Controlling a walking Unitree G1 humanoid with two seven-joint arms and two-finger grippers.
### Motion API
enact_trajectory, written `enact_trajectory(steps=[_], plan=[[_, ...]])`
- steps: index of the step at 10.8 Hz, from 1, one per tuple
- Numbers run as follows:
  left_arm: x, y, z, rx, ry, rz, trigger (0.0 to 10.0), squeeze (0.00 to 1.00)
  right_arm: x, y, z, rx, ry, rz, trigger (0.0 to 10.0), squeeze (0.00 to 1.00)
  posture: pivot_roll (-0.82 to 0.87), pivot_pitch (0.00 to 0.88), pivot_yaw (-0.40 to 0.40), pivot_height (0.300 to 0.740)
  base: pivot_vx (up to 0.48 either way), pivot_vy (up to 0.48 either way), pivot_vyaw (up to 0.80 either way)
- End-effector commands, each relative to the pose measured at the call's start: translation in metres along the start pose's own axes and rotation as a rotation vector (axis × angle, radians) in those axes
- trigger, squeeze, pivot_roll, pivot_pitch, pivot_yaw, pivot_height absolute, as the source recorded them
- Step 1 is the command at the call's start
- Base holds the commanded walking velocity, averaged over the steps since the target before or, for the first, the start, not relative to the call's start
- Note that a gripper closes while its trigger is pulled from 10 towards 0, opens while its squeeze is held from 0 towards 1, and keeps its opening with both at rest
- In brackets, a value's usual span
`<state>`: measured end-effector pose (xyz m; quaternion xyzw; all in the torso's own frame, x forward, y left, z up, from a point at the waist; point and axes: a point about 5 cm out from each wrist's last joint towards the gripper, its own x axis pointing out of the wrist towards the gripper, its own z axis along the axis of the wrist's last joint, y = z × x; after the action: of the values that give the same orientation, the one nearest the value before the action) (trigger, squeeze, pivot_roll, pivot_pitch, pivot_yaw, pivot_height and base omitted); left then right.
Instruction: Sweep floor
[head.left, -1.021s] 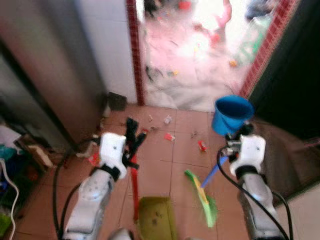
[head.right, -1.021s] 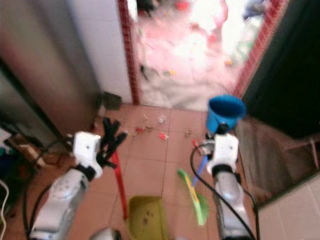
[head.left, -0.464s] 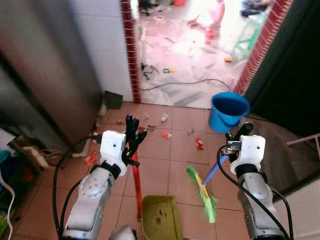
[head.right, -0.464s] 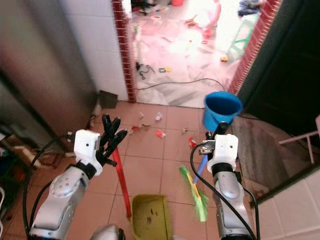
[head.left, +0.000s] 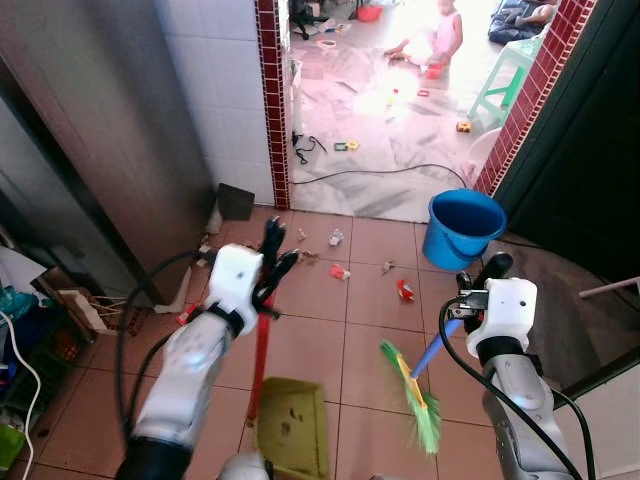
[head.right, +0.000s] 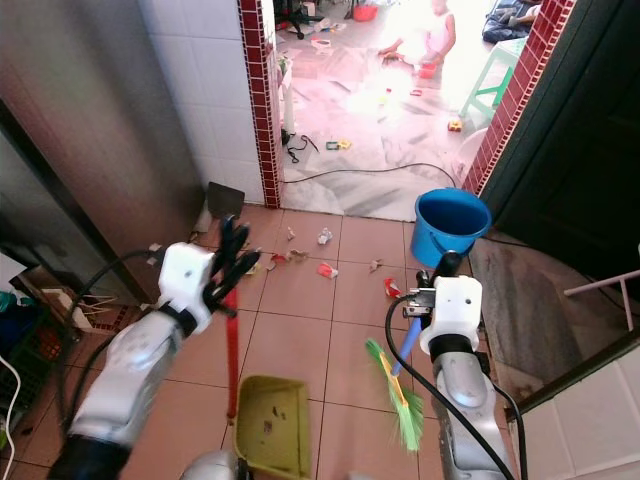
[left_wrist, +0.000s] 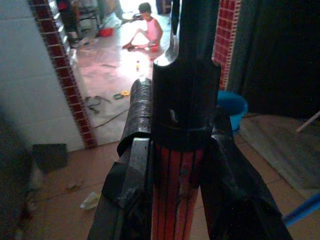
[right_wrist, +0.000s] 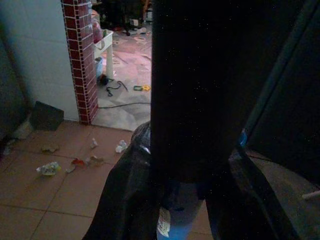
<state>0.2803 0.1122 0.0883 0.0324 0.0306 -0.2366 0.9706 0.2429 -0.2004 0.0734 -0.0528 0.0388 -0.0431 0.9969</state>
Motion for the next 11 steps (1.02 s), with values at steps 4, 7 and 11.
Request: enact_trajectory(steps=[4,7,11], plan=[[0.031,-0.019,-0.004,-0.013,-0.06,-0.06,10.0,0.0,-0.008,-0.029,0.01,-0.074,-0.001,-0.089,10.0,0.0,-0.13,0.036,-0.016,0.74,0.0,0.0,0.0],[0.042,-0.01,-0.011,0.022,-0.052,0.026,10.0,0.0,-0.017,-0.034,0.01,-0.089,0.019,-0.096,10.0,0.0,-0.15,0.064,-0.021,0.74,0.0,0.0,0.0],[0.047,0.001,-0.015,0.098,-0.053,0.073,10.0,0.0,-0.025,-0.034,0.015,-0.099,0.025,-0.086,10.0,0.0,-0.18,0.077,-0.026,0.74,0.0,0.0,0.0]])
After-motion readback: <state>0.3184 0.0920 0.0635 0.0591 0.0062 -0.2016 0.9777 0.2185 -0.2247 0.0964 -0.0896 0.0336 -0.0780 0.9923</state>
